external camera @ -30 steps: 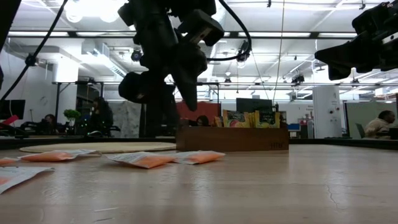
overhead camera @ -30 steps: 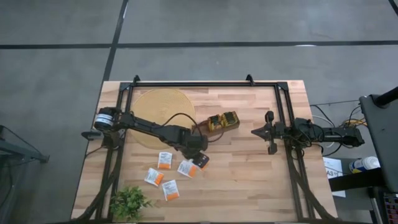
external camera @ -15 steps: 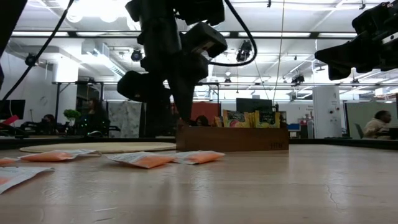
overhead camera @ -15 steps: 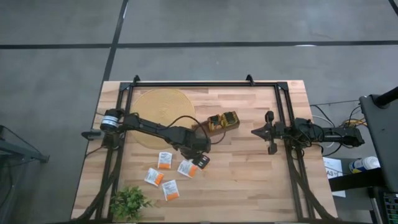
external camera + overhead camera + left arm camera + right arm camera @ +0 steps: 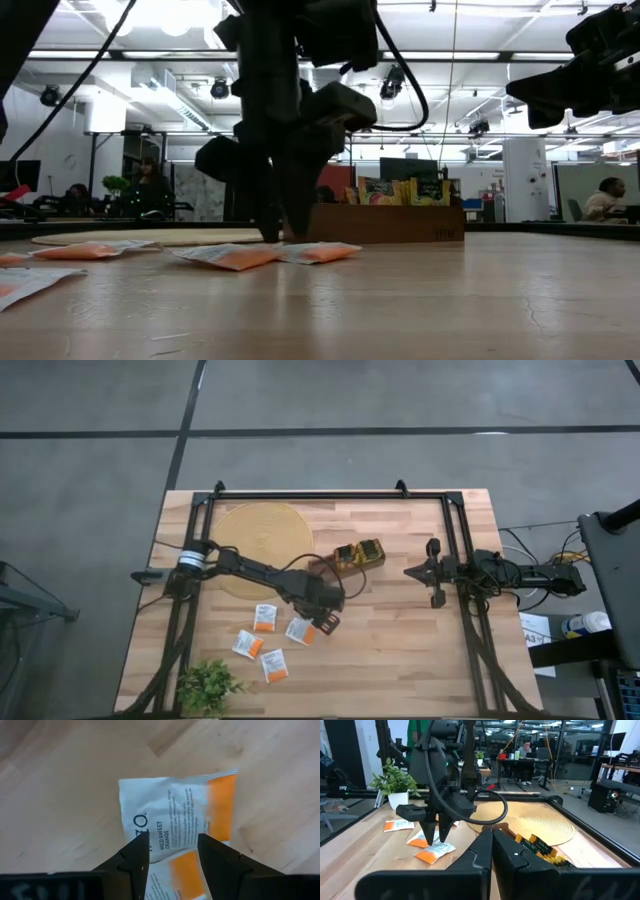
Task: Pick & Place Tea
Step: Put the white tea bag into the left section of the wooden organizer
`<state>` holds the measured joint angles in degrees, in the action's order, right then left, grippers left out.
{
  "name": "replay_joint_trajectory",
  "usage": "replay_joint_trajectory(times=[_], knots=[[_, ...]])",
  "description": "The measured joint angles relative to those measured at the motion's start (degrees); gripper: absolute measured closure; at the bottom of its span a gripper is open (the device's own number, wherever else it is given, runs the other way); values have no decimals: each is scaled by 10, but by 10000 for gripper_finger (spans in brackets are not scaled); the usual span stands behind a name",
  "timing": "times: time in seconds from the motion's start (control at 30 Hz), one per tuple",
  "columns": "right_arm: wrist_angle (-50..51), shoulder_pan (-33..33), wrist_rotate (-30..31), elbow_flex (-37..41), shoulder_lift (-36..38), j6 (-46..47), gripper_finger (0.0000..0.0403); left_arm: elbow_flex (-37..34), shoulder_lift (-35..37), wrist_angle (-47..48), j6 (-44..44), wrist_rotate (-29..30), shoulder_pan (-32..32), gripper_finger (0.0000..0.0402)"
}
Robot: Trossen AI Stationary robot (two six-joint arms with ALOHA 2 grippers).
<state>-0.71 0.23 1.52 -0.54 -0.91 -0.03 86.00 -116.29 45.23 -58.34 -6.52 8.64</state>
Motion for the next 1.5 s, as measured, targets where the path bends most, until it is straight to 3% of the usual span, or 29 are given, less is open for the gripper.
replay_joint_trajectory(times=[0.63, 0.8, 1.03, 1.5], knots=[[0, 0, 0, 0, 0, 0, 394, -7, -22, -6, -19, 35, 0, 246], [0, 0, 0, 0, 0, 0, 394, -6, -26, -8, -18, 35, 0, 282], [0, 0, 0, 0, 0, 0, 394, -8, -27, -19, -8, 36, 0, 390], [0, 0, 0, 0, 0, 0, 394, 4, -21, -16, 14, 59, 1, 401]])
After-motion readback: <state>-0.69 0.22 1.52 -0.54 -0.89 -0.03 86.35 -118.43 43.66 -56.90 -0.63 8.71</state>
